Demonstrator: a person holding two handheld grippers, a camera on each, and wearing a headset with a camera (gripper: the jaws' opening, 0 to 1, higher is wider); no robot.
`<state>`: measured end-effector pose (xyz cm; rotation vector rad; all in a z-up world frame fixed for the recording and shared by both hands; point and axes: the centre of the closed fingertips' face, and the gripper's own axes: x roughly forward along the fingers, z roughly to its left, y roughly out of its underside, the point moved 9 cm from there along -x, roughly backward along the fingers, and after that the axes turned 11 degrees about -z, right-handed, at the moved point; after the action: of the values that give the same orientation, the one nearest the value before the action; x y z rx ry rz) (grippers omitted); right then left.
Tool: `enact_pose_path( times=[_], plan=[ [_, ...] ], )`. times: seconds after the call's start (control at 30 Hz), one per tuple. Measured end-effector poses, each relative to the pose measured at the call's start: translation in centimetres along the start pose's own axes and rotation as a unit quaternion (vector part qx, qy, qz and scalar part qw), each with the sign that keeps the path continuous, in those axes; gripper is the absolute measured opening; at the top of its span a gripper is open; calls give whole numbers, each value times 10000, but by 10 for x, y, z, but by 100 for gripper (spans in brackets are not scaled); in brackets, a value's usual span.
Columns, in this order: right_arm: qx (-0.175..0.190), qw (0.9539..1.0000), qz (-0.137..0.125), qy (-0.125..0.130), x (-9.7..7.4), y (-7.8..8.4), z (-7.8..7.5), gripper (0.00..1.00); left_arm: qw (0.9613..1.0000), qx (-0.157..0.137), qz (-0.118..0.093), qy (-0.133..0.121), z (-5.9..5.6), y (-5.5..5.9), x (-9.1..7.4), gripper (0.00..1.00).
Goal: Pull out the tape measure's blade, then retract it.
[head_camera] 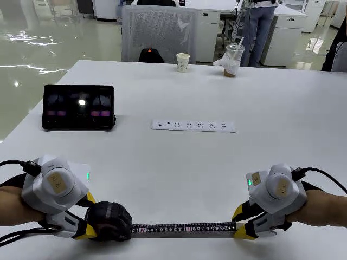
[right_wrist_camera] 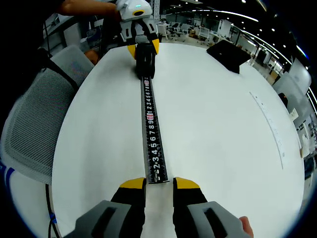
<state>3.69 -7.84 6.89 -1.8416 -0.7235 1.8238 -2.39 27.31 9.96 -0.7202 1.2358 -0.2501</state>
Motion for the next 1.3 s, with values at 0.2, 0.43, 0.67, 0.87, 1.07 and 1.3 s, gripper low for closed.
enact_pose_path(
  times=[0.2,0.43,0.67,0.87,1.07,1.3],
  plan=[
    [10,9999,8,105,-6,0,2,24,9999,-82,3,-65,-1,1,-9,35],
    [81,9996,-2,283,-12,2,11,33,9996,-240,46,-114,-14,8,-18,45],
    [302,9984,-97,461,-16,5,25,44,9983,-531,44,-230,-32,19,-26,57],
    [484,9967,-182,620,-21,9,37,51,9959,-834,-67,-358,-46,27,-34,61],
    [719,9938,-311,787,-25,8,48,59,9906,-1221,-253,-561,-56,29,-38,67],
    [949,9889,-517,1016,-26,4,63,65,9849,-1455,-511,-786,-70,21,-36,76]
  ],
)
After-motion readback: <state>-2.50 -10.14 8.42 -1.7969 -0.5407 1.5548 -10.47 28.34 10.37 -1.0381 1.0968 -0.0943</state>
